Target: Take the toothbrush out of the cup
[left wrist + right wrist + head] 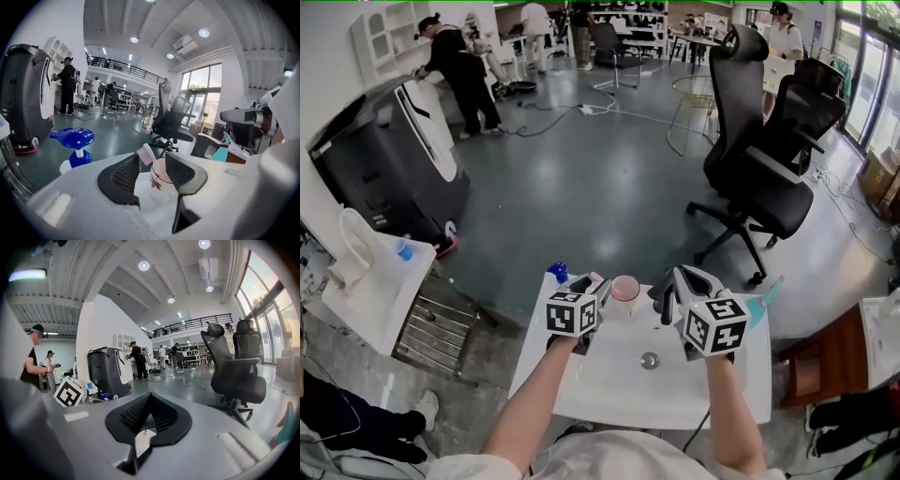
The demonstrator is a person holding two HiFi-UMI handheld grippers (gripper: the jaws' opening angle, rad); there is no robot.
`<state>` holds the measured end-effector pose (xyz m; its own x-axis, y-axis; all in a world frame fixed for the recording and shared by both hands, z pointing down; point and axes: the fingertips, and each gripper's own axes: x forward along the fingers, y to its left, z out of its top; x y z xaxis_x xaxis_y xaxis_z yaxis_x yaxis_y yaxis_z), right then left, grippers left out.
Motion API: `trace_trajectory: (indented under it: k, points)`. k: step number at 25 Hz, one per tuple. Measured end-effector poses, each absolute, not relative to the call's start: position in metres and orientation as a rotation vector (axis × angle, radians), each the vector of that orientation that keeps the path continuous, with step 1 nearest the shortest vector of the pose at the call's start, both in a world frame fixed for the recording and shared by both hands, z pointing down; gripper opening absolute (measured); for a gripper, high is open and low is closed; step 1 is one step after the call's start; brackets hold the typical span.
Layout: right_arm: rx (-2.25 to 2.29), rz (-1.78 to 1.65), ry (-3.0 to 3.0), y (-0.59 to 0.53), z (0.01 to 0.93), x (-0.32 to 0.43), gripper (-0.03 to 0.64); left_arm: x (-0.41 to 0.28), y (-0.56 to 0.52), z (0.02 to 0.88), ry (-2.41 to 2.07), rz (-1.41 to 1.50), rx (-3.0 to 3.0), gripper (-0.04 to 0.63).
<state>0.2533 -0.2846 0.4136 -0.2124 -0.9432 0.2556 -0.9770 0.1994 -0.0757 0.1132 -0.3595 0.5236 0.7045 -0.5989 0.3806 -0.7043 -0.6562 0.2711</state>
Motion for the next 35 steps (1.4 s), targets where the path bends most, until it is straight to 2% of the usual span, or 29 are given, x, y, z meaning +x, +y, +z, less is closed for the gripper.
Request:
trace_trajectory:
  k: [13,18,23,26,35]
  points:
    - [1.897,0.337,-2.267,-0.279,0.419,0.266,0.003,0.133,-0.359,0.542,-0.958,0.307,2.478,0.178]
    - [1.915,0.336,-2.252,-0.278,0.417,0.272,0.003,0.133,-0.36,0.541,-0.973,0.303,2.488,0.1]
    - [1.92,0.335,-2.254,-0.278,0.416,0.272,0.003,0.133,-0.357,0.543,-0.968,0.325,2.498,0.089]
    - [1.916,0.342,-2.258,-0.278,0.417,0.272,0.003,0.135,-0.354,0.544,-0.964,0.341,2.502,0.04]
    - [1.908,0.344,-2.267,-0.277,0.417,0.27,0.003,0.135,-0.354,0.537,-0.961,0.326,2.519,0.034]
